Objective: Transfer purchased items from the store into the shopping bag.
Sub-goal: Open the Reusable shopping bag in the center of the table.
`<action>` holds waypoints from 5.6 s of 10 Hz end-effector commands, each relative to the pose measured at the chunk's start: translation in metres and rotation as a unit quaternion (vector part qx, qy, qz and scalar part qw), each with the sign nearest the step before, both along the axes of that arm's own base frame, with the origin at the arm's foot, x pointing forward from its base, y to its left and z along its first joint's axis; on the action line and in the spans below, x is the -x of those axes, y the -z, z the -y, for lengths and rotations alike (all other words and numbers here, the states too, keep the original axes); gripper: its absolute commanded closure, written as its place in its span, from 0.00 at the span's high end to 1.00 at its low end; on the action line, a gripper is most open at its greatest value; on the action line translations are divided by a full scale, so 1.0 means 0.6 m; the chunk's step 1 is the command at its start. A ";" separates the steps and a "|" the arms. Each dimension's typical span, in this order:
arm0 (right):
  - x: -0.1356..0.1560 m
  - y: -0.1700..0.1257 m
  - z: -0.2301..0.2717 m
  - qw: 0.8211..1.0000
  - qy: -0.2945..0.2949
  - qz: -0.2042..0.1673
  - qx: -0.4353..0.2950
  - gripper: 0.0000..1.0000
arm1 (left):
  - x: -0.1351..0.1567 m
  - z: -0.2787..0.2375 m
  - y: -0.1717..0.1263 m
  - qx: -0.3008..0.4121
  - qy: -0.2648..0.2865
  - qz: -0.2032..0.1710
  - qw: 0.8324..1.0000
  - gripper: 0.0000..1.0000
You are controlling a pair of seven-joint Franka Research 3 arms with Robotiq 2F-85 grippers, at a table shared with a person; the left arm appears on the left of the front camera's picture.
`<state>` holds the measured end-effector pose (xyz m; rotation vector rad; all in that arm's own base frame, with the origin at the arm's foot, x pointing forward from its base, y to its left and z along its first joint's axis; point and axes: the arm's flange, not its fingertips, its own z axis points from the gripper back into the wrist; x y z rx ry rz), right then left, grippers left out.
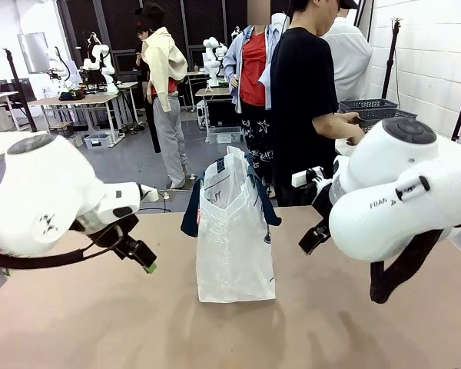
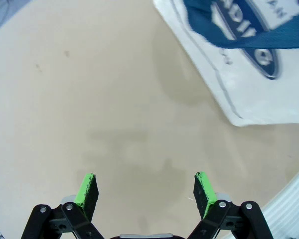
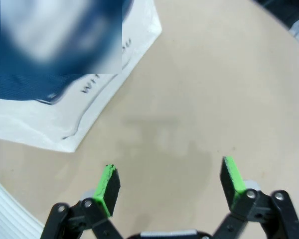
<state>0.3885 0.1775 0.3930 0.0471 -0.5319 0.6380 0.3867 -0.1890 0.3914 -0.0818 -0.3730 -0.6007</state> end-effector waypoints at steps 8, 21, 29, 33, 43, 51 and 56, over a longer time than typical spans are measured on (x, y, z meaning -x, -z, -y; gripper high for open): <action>-0.064 -0.367 -0.067 0.996 0.057 -0.008 -0.066 1.00 | -0.060 0.156 -0.273 0.033 -0.062 0.085 0.994 1.00; -0.134 -0.361 -0.145 0.982 0.094 -0.100 -0.131 1.00 | -0.057 0.179 -0.315 0.128 -0.112 0.029 0.985 1.00; -0.208 -0.256 -0.218 0.957 0.115 -0.232 -0.128 1.00 | -0.069 0.208 -0.253 0.134 -0.151 -0.023 0.979 1.00; -0.204 -0.254 -0.215 0.960 0.085 -0.238 -0.119 0.56 | -0.071 0.205 -0.239 0.127 -0.151 -0.028 0.980 0.41; -0.157 -0.256 -0.167 0.962 0.042 -0.265 -0.058 0.00 | -0.051 0.140 -0.242 0.139 -0.187 -0.001 0.973 0.00; -0.133 -0.254 -0.101 0.983 -0.011 -0.183 -0.033 0.00 | -0.002 0.047 -0.245 0.160 -0.238 0.053 0.956 0.00; -0.124 -0.245 -0.107 0.987 -0.015 -0.159 -0.001 0.00 | -0.006 0.051 -0.211 0.127 -0.191 0.061 0.971 0.00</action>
